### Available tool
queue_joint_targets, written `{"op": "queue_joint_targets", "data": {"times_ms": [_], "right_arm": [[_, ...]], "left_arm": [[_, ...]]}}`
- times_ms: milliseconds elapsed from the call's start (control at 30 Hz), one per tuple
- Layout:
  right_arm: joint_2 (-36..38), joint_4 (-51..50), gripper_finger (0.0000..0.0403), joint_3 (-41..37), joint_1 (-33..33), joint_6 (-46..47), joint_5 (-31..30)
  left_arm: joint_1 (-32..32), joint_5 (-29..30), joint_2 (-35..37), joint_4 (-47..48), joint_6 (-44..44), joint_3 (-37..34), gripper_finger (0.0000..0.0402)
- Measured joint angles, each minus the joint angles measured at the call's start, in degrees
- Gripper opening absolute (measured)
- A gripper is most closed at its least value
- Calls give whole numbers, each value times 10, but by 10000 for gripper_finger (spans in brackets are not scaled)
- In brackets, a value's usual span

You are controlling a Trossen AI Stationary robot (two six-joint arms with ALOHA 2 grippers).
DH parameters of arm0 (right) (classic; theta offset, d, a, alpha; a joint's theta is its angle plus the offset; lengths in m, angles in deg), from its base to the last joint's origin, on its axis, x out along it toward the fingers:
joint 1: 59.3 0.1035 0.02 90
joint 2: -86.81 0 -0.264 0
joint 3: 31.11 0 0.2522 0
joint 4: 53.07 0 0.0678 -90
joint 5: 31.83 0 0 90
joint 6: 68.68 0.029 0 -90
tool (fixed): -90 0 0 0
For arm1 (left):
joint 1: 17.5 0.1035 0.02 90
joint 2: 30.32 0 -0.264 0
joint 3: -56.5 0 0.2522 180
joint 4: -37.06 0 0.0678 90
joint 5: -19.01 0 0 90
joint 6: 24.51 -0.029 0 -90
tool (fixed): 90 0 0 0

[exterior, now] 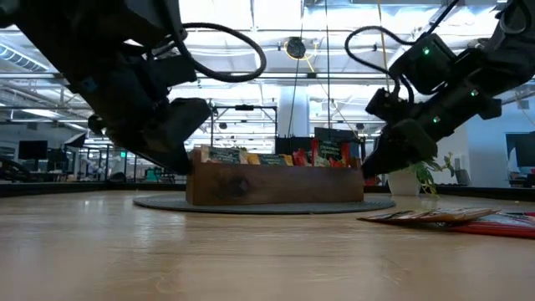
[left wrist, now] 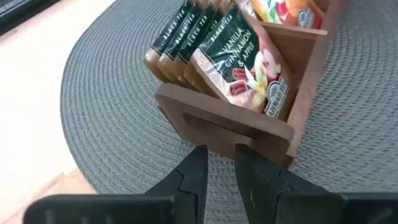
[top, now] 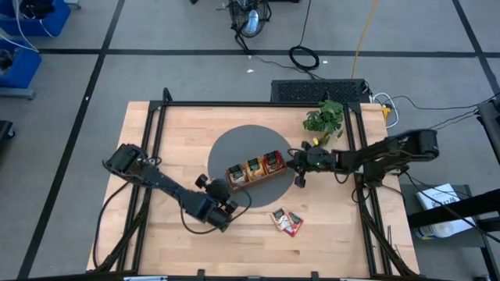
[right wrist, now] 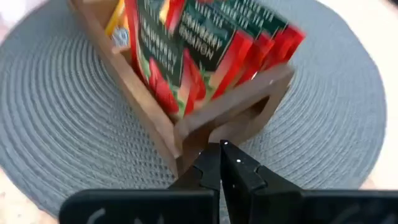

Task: Pick & Place Tea
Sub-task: Adjust the wooden organizer

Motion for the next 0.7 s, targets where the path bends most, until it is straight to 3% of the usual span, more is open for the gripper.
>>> {"op": "queue_joint_targets", "data": {"times_ms": [333,700], "right_arm": [[-41,37,1,-1,35,40,18],[-41,40,0,-2,91,61,23]], "left_arm": [[33,-8,0,10,-55,0,87],[39,-10,1,39,-53,-1,87]]}}
